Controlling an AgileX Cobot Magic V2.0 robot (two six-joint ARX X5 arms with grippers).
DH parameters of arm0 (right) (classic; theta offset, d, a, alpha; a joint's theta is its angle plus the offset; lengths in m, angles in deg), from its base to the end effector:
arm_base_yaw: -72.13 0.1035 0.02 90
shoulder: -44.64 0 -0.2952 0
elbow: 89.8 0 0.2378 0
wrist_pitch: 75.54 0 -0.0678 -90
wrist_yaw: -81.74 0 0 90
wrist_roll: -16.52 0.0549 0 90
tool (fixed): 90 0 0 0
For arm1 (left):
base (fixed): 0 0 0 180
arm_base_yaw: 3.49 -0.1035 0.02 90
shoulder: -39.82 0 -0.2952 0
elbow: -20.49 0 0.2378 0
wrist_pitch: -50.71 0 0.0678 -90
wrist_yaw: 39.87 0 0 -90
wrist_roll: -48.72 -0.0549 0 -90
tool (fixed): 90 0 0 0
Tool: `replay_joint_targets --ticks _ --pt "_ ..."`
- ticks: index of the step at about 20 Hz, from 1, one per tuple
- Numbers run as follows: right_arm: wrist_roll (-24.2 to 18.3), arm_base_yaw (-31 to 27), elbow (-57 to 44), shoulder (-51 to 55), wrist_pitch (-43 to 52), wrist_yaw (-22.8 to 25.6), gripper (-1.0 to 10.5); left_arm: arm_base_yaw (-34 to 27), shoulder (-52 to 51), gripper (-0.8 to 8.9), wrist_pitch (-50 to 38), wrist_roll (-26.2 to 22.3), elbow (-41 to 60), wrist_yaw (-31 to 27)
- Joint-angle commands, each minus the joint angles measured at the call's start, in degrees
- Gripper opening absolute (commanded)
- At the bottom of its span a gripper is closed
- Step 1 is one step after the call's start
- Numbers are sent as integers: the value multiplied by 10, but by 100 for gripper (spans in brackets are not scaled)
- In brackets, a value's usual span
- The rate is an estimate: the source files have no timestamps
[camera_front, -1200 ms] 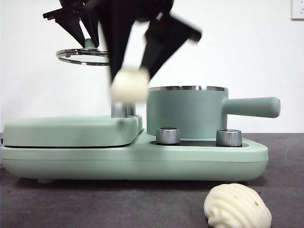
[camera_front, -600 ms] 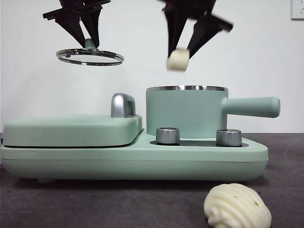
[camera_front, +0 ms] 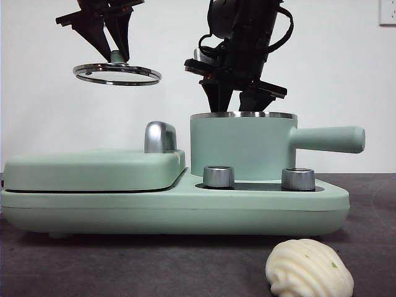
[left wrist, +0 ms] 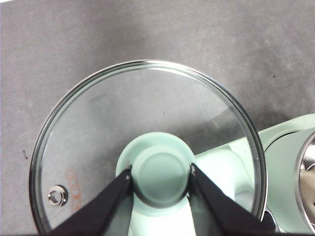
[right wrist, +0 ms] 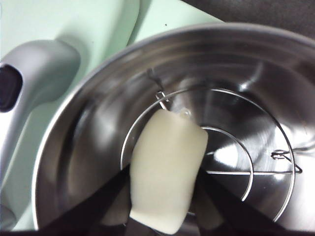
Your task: Put the buns in a small steamer
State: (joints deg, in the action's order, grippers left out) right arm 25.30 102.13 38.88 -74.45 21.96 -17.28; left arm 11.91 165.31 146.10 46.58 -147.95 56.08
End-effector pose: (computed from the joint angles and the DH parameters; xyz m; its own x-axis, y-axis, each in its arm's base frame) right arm 0.3714 0.2244 0.2844 0.1730 0.2809 -0.9440 -0.4011 0.8955 0.1930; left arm 0.4227 -0.1223 0.4089 0.5570 -0.2609 -0.7884 0.3534 0.9336 -0.0594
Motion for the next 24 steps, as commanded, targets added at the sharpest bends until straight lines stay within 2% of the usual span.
replay_joint_targets --ticks 1,3,4,7,12,16,22,24 --pt "-7 3 17 -13 10 0 243 1 -3 87 -12 0 -26 1" --pt "-6 2 17 -13 9 0 397 0 -3 87 -12 0 -26 1" --pt "-5 1 17 -12 9 0 440 0 -3 87 -12 0 -26 0" --pt "-5 -2 46 -4 -9 0 459 -2 -3 87 -15 1 -26 0" --pt "-28 0 133 26 -136 12 459 -2 -3 87 -13 1 -26 0" --pt "-28 15 52 124 -136 5 459 -2 -3 87 -12 1 -26 1" --pt "-27 52 -203 332 -136 0 459 -2 -3 87 -10 8 -26 1" --pt "-12 70 -284 389 -120 0 459 1 -3 87 -10 12 -26 0"
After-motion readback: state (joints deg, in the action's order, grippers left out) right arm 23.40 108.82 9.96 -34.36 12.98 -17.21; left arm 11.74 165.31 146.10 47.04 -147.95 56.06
